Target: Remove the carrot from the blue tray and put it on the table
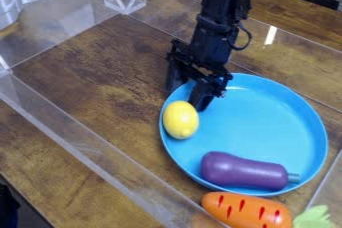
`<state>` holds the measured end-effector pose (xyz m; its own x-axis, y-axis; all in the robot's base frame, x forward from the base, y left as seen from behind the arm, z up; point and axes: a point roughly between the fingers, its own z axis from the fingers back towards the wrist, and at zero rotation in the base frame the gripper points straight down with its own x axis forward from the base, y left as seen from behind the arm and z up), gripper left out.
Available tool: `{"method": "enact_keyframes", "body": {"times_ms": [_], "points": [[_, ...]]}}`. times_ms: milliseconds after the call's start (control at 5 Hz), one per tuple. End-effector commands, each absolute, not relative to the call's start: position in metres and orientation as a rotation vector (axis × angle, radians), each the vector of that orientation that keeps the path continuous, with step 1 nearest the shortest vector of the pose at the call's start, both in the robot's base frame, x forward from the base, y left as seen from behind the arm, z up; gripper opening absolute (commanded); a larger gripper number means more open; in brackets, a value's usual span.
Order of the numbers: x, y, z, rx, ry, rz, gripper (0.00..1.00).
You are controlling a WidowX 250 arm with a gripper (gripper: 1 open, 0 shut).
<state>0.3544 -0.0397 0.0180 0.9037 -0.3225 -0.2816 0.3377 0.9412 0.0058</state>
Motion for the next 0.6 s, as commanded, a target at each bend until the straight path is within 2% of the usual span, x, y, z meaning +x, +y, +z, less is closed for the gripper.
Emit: {"method": "enact_keyframes", "body": {"times_ms": [0,400], "points": [[0.351,-0.038,0.018,0.052,0.290,-0.301,0.00],[0.351,-0.025,0.020,0.037,0.273,-0.167,0.00]]}}
